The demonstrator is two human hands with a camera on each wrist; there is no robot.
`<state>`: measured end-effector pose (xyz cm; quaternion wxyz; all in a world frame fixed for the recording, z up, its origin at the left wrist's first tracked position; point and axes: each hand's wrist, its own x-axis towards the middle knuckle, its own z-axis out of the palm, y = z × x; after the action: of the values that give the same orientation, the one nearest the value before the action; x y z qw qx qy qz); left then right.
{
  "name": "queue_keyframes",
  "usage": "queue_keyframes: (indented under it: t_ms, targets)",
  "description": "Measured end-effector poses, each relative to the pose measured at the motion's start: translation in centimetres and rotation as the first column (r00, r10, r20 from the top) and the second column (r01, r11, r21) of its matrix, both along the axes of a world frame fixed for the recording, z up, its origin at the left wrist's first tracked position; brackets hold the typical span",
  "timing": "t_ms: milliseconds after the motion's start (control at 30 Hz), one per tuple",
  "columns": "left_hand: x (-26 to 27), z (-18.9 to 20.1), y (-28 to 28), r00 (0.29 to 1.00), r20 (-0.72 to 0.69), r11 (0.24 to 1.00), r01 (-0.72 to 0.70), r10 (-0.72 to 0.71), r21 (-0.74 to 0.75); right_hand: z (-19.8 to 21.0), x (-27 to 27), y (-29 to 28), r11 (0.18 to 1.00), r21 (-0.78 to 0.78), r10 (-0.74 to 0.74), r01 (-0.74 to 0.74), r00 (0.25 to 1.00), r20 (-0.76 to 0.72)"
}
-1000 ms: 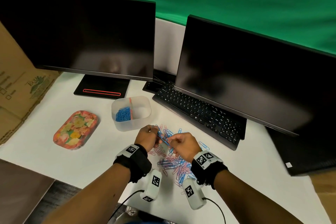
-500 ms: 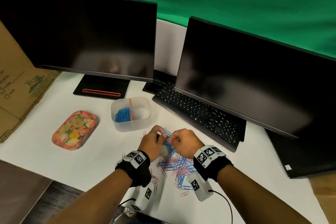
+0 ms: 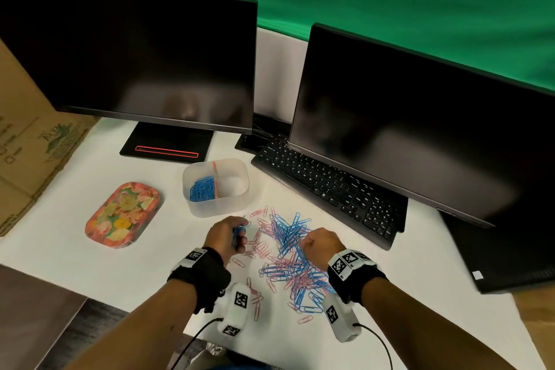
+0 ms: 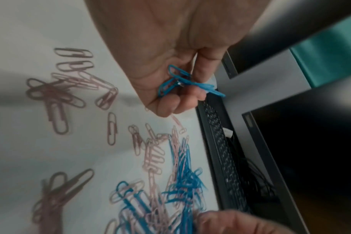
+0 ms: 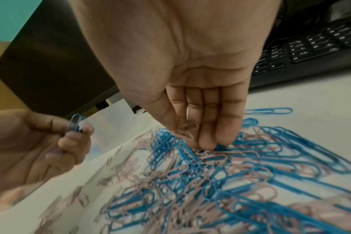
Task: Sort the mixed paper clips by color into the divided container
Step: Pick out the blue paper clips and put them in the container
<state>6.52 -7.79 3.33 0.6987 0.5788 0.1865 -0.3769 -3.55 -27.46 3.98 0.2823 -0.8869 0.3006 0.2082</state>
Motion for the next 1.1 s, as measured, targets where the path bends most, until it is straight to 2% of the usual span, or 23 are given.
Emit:
queue_keyframes:
  t_ms: [67,133,267,367,433,533,633,733,833,867,933,1000,1100]
  targets:
    - [0.3,0.6,0.5,0.998,-0.043,0.995,-0.042,0.038,-0.085,-0.1,0.1,0.3,0.999,-0.047,0.024,-0.025,1.0,-0.011]
    - [1.0,2.0,0.9,0.997,-0.019,0.983,-0.081,0.079,-0.163,0.0,0.5,0.7,0.996,-0.08,0.039,-0.038,0.999,0.008]
    - [4.9,4.9,2.1,0.976,0.087,0.967,-0.184,0.201,-0.175,-0.1,1.6,0.8,0.995,-0.103,0.006,0.004,0.996,0.094]
    - [7.8,6.6,2.7,0.948,0.115,0.955,-0.297,0.297,-0.022,0.2,2.1,0.2,0.992,-0.097,-0.067,0.075,0.994,0.083]
    - [9.2,6.8,3.0,0.946,0.156,0.942,-0.306,0.284,0.138,0.3,2.5,-0.5,0.992,-0.106,-0.064,0.07,0.996,0.056]
    - [10.2,6.1,3.1,0.958,0.161,0.932,-0.271,0.238,0.241,0.3,2.7,-1.1,0.992,-0.111,-0.053,0.056,0.998,0.035]
    - [10.4,5.8,3.2,0.971,0.187,0.926,-0.205,0.151,0.318,0.4,2.6,-1.6,0.99,-0.124,-0.064,0.068,0.997,0.031]
    - [10.2,5.6,2.8,0.947,0.322,0.896,-0.159,0.019,0.415,0.1,2.6,-2.0,0.99,-0.144,-0.006,0.011,0.999,0.037]
    - [8.0,5.8,1.8,0.814,0.57,0.844,-0.224,-0.113,0.488,-0.4,2.7,-1.8,0.981,-0.165,0.114,-0.106,0.993,0.042]
    - [6.8,5.8,1.2,0.76,0.62,0.845,-0.192,-0.194,0.5,-0.6,2.8,-1.6,0.97,-0.182,0.171,-0.16,0.984,0.046]
    - [4.5,5.0,-0.4,0.67,0.619,0.825,-0.018,-0.409,0.564,-1.0,3.1,-1.2,0.944,-0.216,0.264,-0.249,0.964,0.041]
    - [2.5,3.9,-2.3,0.597,0.538,0.743,0.153,-0.595,0.651,-1.2,3.3,-0.9,0.919,-0.252,0.32,-0.303,0.947,0.028]
    - [0.3,1.7,-4.7,0.509,0.427,0.612,0.278,-0.747,0.74,-1.4,3.3,-0.6,0.893,-0.302,0.36,-0.335,0.932,0.032]
